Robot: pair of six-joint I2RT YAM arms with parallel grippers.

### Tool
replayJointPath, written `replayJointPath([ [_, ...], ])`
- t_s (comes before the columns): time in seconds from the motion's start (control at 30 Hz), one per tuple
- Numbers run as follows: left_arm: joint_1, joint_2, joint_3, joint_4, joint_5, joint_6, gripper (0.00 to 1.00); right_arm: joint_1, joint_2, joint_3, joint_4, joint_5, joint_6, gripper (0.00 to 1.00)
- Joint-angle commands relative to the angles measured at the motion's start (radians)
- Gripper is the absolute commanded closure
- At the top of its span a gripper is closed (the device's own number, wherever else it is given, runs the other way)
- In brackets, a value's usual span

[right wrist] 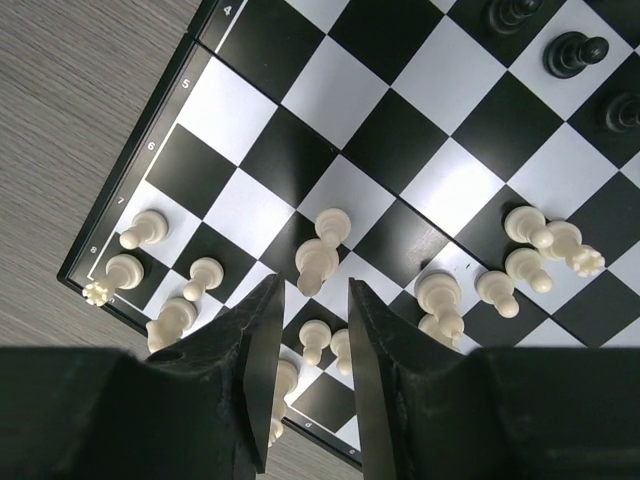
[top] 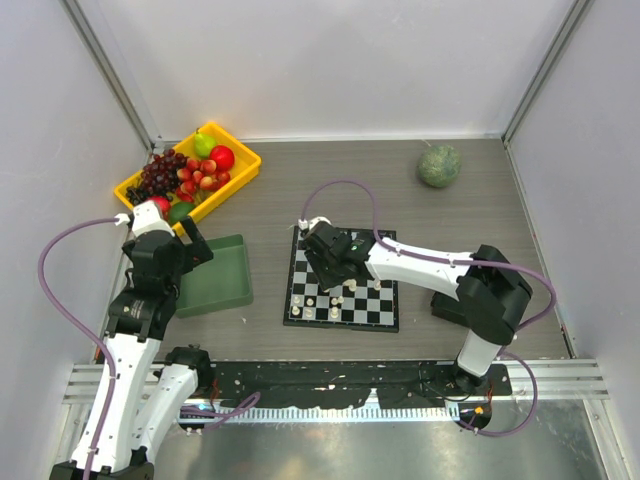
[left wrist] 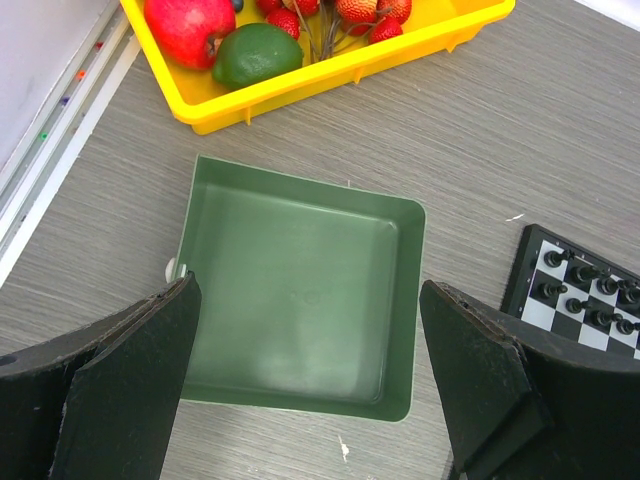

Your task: Set up the chess pieces on the board

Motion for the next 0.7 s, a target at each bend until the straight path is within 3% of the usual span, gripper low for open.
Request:
replayJointPath([
  [0.0,0.005,-0.007,0.01,0.041,-0.017,0.014,0.01,0.008,0.01,0.046,0.021,-0.007,0.012,0.64],
  [0.5,0.005,-0.011,0.013,0.036,-0.017,0.015,0.01,0.007,0.036,0.048,0.021,-0.029,0.003,0.71],
  [0.67,0.004,-0.014,0.011,0.036,-0.018,0.015,0.01,0.008,0.021,0.04,0.02,-0.027,0.0,0.8],
])
